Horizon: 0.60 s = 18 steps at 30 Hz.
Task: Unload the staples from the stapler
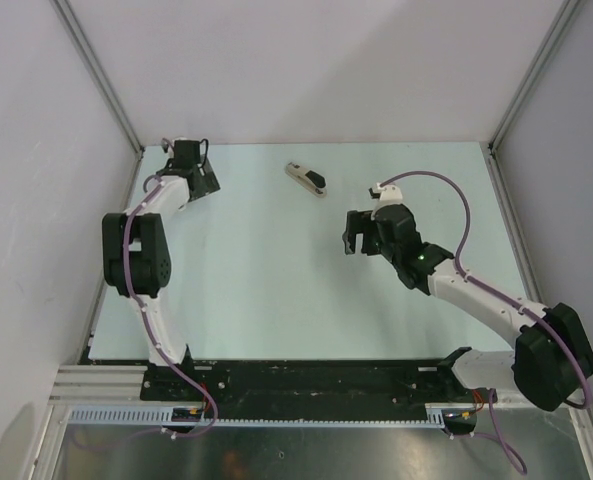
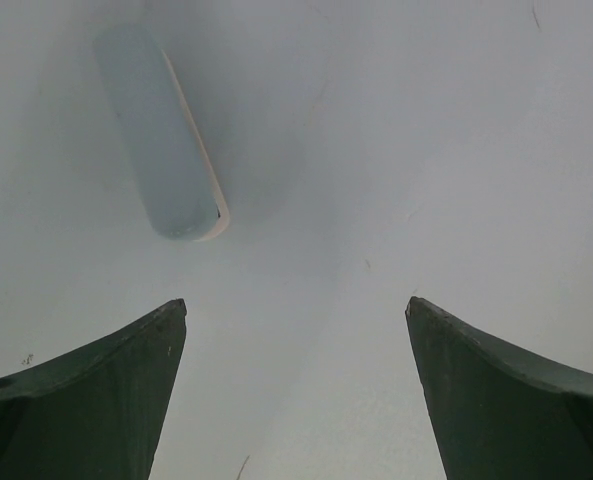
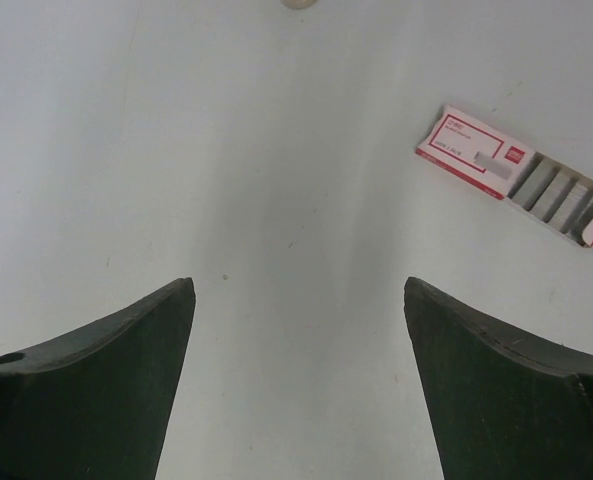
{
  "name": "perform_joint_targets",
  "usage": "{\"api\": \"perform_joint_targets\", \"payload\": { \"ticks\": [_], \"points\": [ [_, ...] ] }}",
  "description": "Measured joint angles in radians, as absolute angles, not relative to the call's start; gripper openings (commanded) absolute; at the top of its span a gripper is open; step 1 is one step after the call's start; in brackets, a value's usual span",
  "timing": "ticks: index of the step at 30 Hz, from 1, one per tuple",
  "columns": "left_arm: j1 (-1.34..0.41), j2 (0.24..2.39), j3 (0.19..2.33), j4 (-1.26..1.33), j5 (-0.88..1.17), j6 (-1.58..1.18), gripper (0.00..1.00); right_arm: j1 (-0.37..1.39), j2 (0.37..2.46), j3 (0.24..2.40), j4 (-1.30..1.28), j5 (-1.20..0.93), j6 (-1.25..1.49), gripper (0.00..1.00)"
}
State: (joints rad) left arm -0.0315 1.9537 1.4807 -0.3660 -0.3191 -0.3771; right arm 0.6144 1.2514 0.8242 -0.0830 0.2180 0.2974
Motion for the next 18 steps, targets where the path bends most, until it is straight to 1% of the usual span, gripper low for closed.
{"api": "perform_joint_targets", "payload": {
  "ticks": [10, 18],
  "points": [
    [0.043, 2.012, 1.522, -0.364, -0.347, -0.422, 0.90, 0.627, 1.294, 0.823, -0.055, 0.170, 0.298, 0.86],
    [0.086, 2.017, 1.523, -0.363, -0.349, -0.436, 0.88, 0.632, 1.317, 0.822, -0.019, 0.143, 0.303, 0.84]
  ]
}}
